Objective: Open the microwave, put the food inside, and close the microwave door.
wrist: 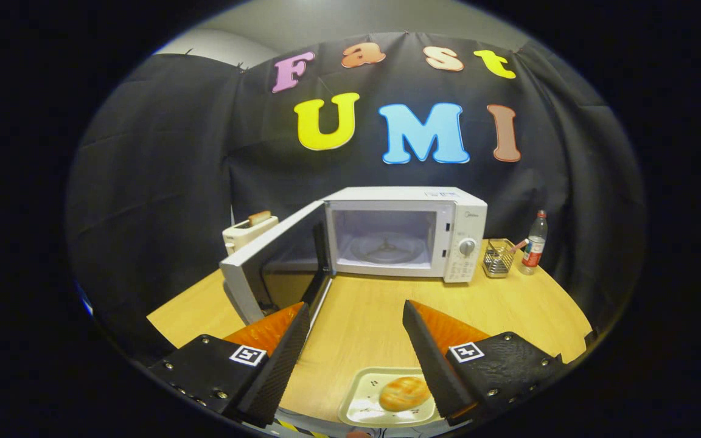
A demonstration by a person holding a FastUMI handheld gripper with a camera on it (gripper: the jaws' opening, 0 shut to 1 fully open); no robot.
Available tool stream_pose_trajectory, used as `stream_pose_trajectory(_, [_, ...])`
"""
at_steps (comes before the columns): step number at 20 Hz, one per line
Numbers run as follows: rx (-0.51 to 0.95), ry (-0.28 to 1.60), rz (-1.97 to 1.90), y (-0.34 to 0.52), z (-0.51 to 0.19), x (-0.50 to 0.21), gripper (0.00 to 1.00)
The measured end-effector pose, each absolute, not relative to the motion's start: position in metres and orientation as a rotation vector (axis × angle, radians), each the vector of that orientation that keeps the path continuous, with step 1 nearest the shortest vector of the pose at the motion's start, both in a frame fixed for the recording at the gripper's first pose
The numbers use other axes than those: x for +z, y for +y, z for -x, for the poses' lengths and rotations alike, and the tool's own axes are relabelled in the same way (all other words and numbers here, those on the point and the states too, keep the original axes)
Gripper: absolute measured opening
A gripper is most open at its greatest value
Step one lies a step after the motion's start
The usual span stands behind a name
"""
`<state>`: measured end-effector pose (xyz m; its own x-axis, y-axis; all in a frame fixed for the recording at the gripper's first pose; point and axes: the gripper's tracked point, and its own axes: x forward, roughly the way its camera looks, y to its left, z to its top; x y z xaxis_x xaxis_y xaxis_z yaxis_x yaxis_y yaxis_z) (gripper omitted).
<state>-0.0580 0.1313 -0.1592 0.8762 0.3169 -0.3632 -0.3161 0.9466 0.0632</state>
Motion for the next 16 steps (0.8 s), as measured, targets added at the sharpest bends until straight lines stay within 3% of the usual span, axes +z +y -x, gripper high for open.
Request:
stream_pose_trajectory(9, [0.202, 0.623, -0.005, 0.081, 0.056, -0.245, 0.94])
stream_pose_trajectory(16, [0.209, 0.791, -0.029, 0.073, 0.072, -0.296, 0.94])
